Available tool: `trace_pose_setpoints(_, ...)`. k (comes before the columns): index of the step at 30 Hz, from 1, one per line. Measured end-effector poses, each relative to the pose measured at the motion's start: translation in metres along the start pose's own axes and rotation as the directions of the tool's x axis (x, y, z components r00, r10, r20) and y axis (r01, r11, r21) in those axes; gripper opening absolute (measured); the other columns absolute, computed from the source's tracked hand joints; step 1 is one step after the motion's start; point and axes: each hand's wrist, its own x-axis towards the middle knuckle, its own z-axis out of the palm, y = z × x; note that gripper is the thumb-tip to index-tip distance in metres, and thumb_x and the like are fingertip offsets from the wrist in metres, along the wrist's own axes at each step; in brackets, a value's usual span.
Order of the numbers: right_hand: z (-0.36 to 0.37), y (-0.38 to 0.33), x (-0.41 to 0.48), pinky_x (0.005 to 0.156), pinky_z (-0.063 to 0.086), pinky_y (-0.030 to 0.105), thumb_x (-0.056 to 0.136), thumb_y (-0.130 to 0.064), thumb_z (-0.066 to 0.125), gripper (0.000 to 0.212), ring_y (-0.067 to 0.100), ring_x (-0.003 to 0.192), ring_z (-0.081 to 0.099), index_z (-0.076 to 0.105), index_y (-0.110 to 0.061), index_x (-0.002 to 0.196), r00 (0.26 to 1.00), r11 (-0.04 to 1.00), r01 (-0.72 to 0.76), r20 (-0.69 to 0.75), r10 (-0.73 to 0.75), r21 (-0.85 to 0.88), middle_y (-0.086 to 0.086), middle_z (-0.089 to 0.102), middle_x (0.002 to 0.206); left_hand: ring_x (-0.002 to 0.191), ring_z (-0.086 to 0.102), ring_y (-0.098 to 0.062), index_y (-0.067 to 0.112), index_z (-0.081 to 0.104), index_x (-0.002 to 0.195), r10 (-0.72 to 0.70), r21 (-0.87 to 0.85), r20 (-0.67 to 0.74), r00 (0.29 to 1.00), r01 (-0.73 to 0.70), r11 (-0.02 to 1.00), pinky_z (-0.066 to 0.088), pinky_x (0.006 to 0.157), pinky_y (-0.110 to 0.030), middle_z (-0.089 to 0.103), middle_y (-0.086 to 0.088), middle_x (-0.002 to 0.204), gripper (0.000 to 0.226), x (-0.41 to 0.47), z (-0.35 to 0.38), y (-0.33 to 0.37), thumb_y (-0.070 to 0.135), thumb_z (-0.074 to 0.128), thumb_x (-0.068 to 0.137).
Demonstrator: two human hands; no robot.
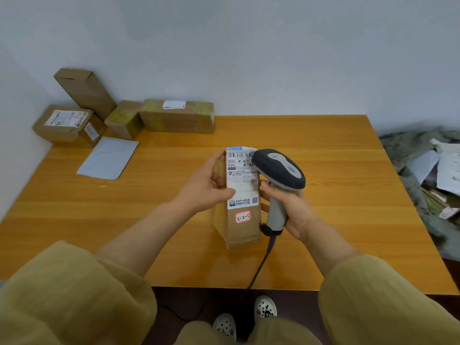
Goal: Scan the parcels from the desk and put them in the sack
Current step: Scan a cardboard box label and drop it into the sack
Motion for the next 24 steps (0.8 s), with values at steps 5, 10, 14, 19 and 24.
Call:
trace_pose_setpoints(5, 0.003, -0.005, -0.004, 0.07, 0.055, 0.033, 0.072, -0.01, 0.074, 0.033, 0.014, 0.086, 0.07, 0.067, -0.015, 0.104, 0.997, 0.998, 0.067, 0.022, -0.067, -0.003, -0.001, 0.074, 0.092, 0.083, 0.067, -0.033, 0.04, 0.043, 0.118, 0.104, -0.059, 0.006, 0.995, -0.104, 0.993, 0.06, 0.065, -0.04, 0.055, -0.013, 0.095, 0.058, 0.005, -0.008, 0.013, 0.015, 0.077, 0.078)
trace_pose_setpoints(10, 0.001, -0.004, -0.011, 0.062, 0.053, 0.027, 0.077, -0.008, 0.074, 0.029, 0.01, 0.079, 0.07, 0.067, -0.016, 0.104, 0.999, 0.999, 0.029, -0.024, -0.03, -0.035, -0.003, 0.075, 0.089, 0.092, 0.059, -0.018, 0.044, 0.043, 0.107, 0.244, 0.196, 0.138, 0.96, -0.268, 0.943, 0.049, 0.073, -0.026, 0.05, 0.001, 0.102, 0.065, 0.004, -0.02, 0.009, 0.012, 0.083, 0.067)
trace_pose_setpoints(14, -0.002, 0.004, -0.021, 0.068, 0.052, 0.031, 0.074, -0.007, 0.076, 0.03, 0.013, 0.083, 0.068, 0.068, -0.018, 0.101, 0.997, 0.999, 0.012, -0.08, -0.015, -0.041, -0.004, 0.074, 0.088, 0.124, 0.038, -0.023, 0.016, 0.059, 0.1, 0.41, 0.485, 0.249, 0.878, -0.479, 0.732, 0.037, 0.099, -0.03, 0.034, -0.009, 0.137, 0.05, 0.018, -0.033, 0.018, 0.012, 0.088, 0.059)
trace_pose_setpoints(19, 0.002, 0.014, -0.037, 0.08, 0.054, 0.04, 0.061, -0.015, 0.081, 0.043, 0.02, 0.094, 0.067, 0.068, -0.02, 0.101, 0.995, 0.998, -0.009, -0.098, 0.002, -0.064, -0.001, 0.074, 0.096, 0.133, 0.032, -0.021, 0.028, 0.003, 0.152, 0.078, 0.633, 0.548, 0.833, -0.473, 0.613, 0.033, 0.107, -0.033, 0.026, 0.004, 0.154, 0.125, 0.039, -0.031, 0.046, 0.013, 0.087, 0.061)
trace_pose_setpoints(24, 0.009, 0.011, -0.059, 0.074, 0.056, 0.032, 0.076, -0.017, 0.079, 0.031, 0.007, 0.084, 0.066, 0.063, -0.031, 0.098, 0.992, 0.975, 0.043, -0.103, -0.067, -0.22, -0.011, 0.071, 0.091, 0.128, 0.024, -0.02, 0.032, 0.035, 0.14, 0.004, 0.701, 0.598, 0.801, -0.526, 0.481, 0.03, 0.103, -0.034, 0.045, 0.007, 0.129, 0.094, 0.038, -0.038, 0.05, 0.018, 0.086, 0.062)
